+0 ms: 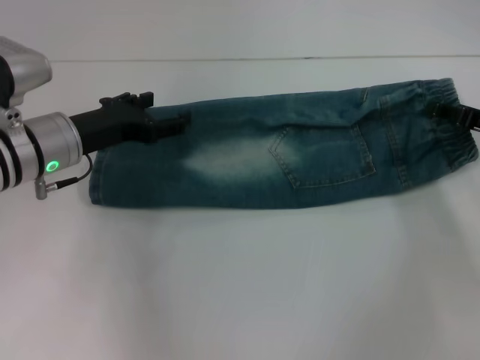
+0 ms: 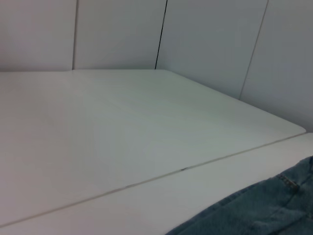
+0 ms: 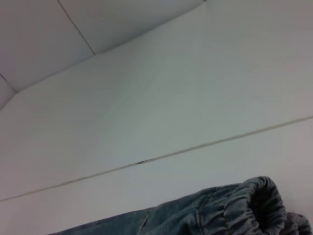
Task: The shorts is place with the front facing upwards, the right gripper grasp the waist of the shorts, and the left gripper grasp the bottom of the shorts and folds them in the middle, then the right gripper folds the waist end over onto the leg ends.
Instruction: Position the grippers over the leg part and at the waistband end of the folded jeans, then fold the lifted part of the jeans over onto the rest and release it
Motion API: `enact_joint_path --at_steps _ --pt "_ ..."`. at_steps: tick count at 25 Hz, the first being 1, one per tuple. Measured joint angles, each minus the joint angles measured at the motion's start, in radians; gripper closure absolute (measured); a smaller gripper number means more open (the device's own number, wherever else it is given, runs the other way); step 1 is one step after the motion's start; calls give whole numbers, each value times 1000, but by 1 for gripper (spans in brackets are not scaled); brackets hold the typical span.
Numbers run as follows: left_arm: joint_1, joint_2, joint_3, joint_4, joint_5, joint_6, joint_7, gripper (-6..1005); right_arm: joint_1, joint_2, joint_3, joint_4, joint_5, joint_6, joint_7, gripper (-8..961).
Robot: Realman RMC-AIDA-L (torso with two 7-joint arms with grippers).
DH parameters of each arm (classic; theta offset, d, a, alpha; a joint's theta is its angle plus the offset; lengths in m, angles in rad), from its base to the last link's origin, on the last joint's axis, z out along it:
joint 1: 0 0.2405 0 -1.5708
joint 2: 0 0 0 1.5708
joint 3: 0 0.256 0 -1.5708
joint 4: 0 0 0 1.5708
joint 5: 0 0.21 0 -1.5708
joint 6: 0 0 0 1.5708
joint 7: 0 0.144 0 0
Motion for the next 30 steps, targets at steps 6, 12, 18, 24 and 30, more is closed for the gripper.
enact_joint_path --at_steps 6,12,18,24,30 --pt "-16 -2 1 -46 -50 -14 28 246 -1 -8 8 -2 2 -23 -1 404" --pt "-32 -2 2 -172 -213 -29 194 268 -2 -11 10 -2 3 -54 6 671" --pt "-47 -3 2 -406 -617 -7 601 335 -4 -11 11 -9 5 -84 8 853" --pt "-106 -3 -9 -591 -788 35 867 614 -8 -20 11 -17 5 -141 19 855" --pt "-191 -3 -121 -780 -851 48 1116 851 -21 -18 22 -49 5 -207 44 855"
